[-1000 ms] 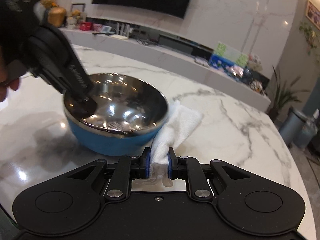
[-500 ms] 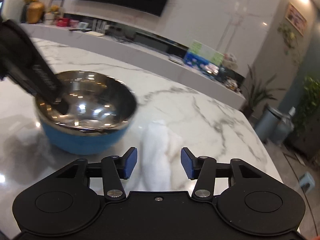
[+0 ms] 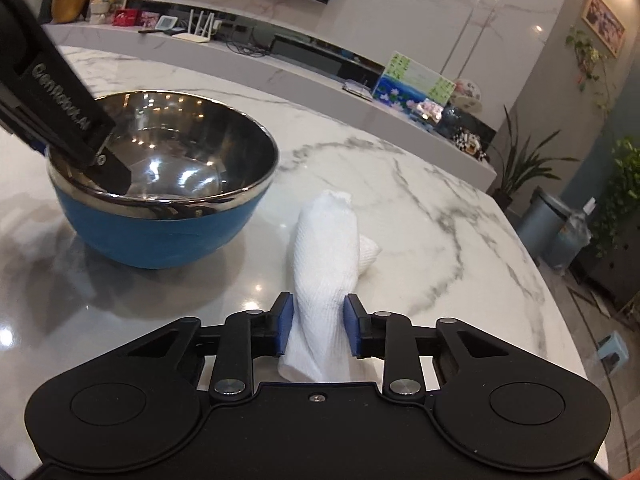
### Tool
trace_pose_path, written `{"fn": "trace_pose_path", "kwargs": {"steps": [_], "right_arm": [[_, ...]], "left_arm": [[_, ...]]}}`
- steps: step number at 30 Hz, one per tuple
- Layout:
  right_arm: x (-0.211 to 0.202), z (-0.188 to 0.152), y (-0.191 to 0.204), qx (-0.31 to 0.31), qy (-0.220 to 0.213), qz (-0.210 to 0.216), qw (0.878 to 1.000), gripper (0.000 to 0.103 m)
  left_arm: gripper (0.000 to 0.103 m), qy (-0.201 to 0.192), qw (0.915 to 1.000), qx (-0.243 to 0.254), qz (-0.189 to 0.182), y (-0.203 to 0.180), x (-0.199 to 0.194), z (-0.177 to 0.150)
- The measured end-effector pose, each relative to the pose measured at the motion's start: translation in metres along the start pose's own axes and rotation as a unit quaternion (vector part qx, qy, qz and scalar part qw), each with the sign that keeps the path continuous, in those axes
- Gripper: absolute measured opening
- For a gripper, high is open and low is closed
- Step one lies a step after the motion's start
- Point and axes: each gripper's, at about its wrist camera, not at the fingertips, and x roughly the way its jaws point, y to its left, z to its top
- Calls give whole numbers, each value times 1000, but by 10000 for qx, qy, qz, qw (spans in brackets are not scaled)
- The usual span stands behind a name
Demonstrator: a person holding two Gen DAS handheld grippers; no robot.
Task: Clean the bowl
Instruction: 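Pull the cloth away from the bowl wall with the right gripper, then press the cloth against the blue outer wall again with the right gripper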
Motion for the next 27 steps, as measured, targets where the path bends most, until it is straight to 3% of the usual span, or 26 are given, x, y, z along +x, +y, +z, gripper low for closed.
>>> {"fn": "trace_pose_path", "kwargs": {"steps": [11, 18, 24, 27], "right_arm": [[1, 2, -18, 531, -91, 135, 9985, 14], [-29, 11, -11, 323, -790, 355, 9957, 14], [-29, 10, -2, 129, -626, 545, 9965, 14], [-29, 9, 3, 47, -492, 611, 9969, 14]], "left_arm": [[33, 33, 10000, -26, -85, 0, 0, -2], [25, 52, 10000, 71, -44, 4, 4, -1], [24, 34, 10000, 47, -4, 6, 3, -1], [32, 116, 9999, -75, -19, 7, 1, -3]]}}
